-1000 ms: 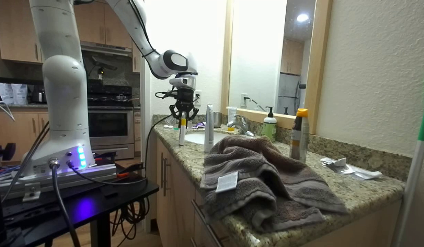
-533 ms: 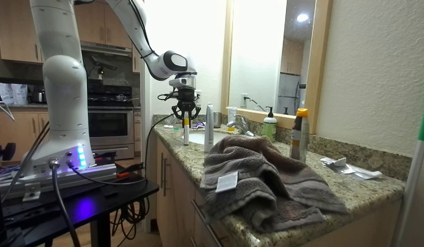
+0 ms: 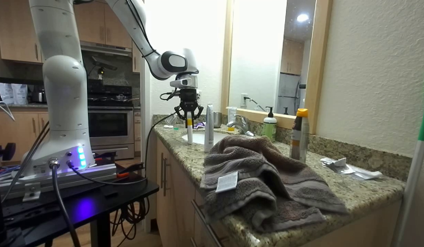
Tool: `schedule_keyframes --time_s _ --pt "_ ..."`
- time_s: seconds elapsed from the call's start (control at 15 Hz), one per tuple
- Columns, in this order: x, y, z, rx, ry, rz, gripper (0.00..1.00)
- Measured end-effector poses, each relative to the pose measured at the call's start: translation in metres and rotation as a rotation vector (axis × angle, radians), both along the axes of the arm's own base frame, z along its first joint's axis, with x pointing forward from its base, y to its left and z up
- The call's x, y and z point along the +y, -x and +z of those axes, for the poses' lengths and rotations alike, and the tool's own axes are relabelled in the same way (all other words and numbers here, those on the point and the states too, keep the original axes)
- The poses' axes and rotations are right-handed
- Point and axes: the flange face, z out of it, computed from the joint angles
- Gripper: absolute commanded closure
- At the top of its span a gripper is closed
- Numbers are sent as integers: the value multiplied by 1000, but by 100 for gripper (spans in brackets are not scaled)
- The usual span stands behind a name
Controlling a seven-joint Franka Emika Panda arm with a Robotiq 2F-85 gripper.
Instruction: Pick up the white bottle with yellow lid from the right and put it near the sink
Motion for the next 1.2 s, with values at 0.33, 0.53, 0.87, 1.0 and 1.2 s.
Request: schedule_keyframes --time_s 0.33,0.53,0.87,1.0,1.2 --pt "-8 12 2 -5 -48 5 89" --pt "-8 17 2 -1 -53 6 94" --pt "-7 19 2 -1 -54 6 42" --pt "-5 23 -5 14 -62 6 28" --pt "0 30 -15 36 -74 7 6"
